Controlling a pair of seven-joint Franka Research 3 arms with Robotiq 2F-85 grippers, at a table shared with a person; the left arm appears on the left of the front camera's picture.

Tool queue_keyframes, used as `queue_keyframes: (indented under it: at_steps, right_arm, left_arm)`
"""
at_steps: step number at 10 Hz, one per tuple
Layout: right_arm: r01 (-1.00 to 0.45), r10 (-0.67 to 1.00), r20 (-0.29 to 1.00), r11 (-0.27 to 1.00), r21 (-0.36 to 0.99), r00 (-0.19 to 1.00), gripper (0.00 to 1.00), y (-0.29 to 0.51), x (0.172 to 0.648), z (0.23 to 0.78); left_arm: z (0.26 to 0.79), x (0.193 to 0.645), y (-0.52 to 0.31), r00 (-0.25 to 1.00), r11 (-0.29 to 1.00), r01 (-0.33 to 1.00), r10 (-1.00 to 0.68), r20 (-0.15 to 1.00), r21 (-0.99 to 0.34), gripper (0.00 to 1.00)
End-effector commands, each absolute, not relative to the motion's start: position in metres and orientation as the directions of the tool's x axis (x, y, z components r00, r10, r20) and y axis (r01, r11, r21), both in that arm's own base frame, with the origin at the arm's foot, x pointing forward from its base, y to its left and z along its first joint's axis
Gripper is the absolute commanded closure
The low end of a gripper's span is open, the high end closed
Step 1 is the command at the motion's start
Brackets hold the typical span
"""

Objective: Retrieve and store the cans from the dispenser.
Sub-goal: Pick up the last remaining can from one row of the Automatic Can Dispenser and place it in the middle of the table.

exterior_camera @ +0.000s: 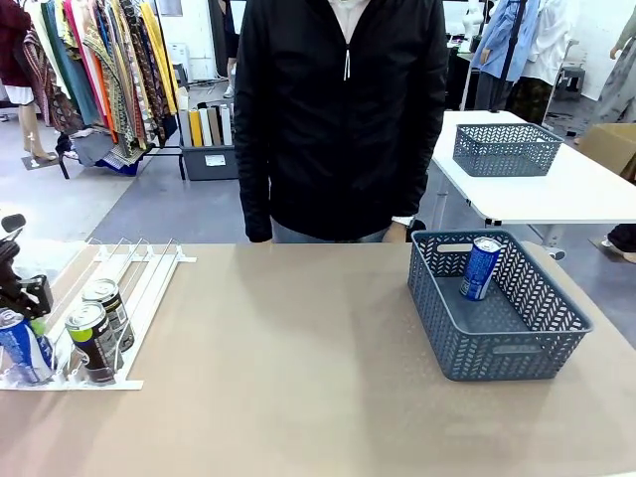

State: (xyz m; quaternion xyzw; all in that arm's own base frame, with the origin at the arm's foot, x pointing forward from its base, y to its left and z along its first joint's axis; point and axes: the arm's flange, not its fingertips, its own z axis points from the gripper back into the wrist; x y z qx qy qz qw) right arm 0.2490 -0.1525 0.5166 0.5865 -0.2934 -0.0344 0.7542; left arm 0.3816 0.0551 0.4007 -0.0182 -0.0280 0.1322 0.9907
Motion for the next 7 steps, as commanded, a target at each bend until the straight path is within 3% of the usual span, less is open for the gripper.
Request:
queue_keyframes:
  at_steps: [1, 4, 7]
  right_arm:
    - [-0.324, -0.405, 0.427, 0.3, 0.897, 0.808, 0.0, -0.152, 0.252, 0.519]
    - [-0.324, -0.405, 0.427, 0.3, 0.897, 0.808, 0.0, -0.152, 0.252, 0.519]
    - [-0.324, -0.405, 0.427, 0.3, 0.897, 0.808, 0.0, -0.152, 0.252, 0.519]
  left_arm:
    - [0.396, 0.375, 0.054, 0.959, 0.962, -0.271, 0.274, 0.077, -0.04, 1.0]
    - [0.406, 0.372, 0.051, 0.96, 0.966, -0.257, 0.26, 0.103, -0.037, 1.0]
    - [0.484, 0.354, 0.047, 0.964, 0.979, -0.189, 0.199, 0.175, -0.075, 1.0]
